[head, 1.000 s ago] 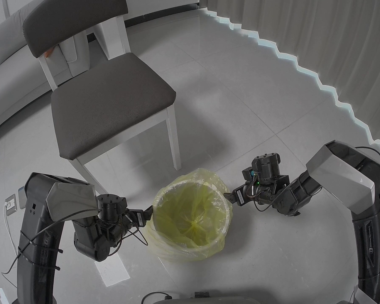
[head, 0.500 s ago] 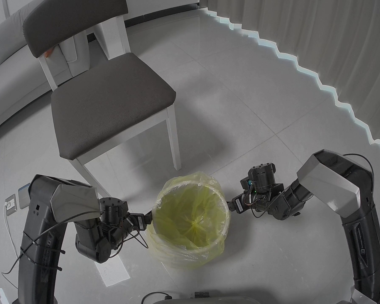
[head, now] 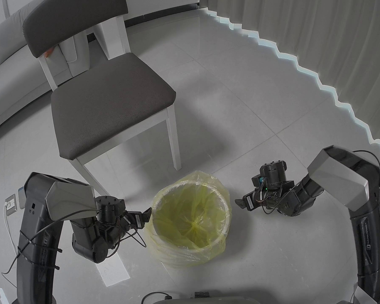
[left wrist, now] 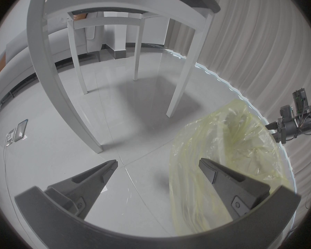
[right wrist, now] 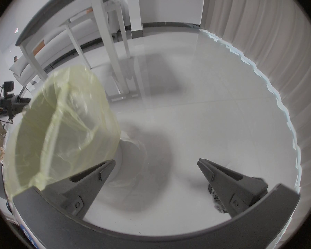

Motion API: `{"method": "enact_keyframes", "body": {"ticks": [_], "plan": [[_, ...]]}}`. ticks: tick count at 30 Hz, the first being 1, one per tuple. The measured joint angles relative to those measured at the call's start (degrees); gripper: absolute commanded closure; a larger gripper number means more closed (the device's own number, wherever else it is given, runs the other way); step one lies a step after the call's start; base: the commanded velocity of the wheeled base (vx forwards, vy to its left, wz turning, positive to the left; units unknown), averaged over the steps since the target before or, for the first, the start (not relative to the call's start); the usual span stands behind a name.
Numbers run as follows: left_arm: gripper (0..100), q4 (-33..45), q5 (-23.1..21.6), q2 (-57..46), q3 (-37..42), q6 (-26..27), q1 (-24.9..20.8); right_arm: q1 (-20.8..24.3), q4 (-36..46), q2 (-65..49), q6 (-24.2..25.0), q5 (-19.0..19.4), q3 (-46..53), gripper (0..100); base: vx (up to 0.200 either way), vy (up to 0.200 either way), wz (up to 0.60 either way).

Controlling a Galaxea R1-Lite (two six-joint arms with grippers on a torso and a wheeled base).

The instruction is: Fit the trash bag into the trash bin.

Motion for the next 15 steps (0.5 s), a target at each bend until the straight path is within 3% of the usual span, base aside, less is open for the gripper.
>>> {"method": "enact_keyframes", "body": {"ticks": [6,15], "plan": [[0,-0.5,-0.3,-2.4,1.9,-0.2,0.9,1.4,-0.2,-8.2,0.3,0.4,4.7,0,0.0,0.0,0.0],[0,-4.3,-0.6,-3.6,5.3,-0.2,2.6,14.6,-3.7,-14.8,1.3,0.5,12.7,0,0.0,0.0,0.0]]}}
